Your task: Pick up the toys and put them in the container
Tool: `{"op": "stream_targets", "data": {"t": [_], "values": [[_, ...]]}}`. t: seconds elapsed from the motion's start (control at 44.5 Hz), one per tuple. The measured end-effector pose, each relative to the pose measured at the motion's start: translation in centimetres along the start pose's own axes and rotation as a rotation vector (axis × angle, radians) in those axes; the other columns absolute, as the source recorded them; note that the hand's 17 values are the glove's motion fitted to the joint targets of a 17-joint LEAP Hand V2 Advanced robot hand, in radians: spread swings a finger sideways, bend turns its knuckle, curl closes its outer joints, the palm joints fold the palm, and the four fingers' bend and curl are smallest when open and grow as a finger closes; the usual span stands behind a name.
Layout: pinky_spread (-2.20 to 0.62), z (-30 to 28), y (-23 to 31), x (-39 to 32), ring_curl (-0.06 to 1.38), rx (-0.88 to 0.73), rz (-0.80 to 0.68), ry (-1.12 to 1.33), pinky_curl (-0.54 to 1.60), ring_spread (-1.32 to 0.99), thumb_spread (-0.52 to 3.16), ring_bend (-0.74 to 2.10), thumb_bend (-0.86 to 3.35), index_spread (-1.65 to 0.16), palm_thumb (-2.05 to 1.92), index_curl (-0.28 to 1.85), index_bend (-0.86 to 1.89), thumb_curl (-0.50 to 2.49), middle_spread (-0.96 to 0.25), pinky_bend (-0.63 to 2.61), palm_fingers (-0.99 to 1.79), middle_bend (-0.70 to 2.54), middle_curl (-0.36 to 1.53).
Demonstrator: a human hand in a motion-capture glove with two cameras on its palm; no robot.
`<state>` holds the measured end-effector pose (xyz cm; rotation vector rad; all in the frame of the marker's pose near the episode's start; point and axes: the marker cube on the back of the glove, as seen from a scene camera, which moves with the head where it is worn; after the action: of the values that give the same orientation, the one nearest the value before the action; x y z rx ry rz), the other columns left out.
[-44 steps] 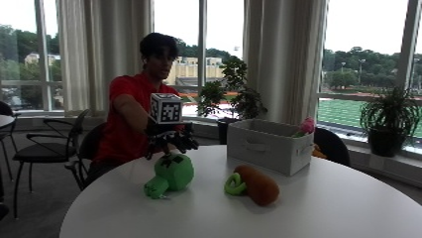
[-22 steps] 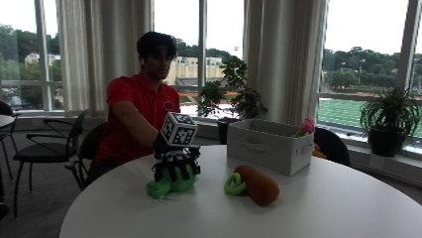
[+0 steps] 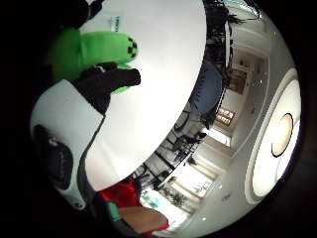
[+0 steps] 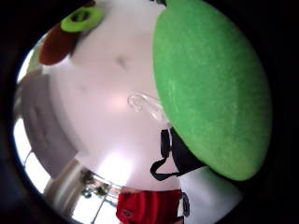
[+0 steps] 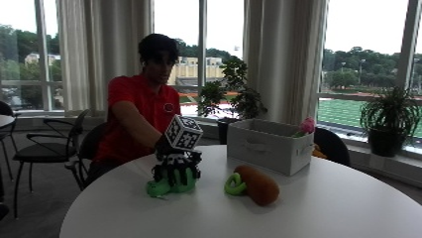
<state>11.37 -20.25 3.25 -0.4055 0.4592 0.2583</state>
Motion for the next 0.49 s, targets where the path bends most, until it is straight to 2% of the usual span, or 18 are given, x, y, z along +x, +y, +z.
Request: {"op": "stream_targets", "data": {"t": [0.292,0.315,0.382,0.494], "values": [[-0.22,0.0,-0.25,-0.09,0.39,0.076,0.001,-0.041,0.35,-0.36,1.19,0.83,0.01,-0.41,0.36,0.21,0.16,0.43,-0.26,1.36,0.24,0.32,0.37],[-0.22,0.01,-0.29,-0.1,0.39,0.092,0.002,-0.044,0.36,-0.36,1.18,0.83,-0.01,-0.4,0.34,0.19,0.1,0.43,-0.25,1.38,0.16,0.29,0.36],[-0.23,0.02,-0.67,0.02,0.39,0.166,0.008,-0.055,0.33,-0.38,1.22,0.84,0.02,-0.41,0.4,0.23,0.22,0.45,-0.29,1.31,0.37,0.37,0.4],[-0.25,0.04,-0.85,0.08,0.38,0.255,0.018,-0.063,0.31,-0.42,1.24,0.86,0.06,-0.41,0.48,0.26,0.23,0.48,-0.33,1.24,0.52,0.43,0.43]]}}
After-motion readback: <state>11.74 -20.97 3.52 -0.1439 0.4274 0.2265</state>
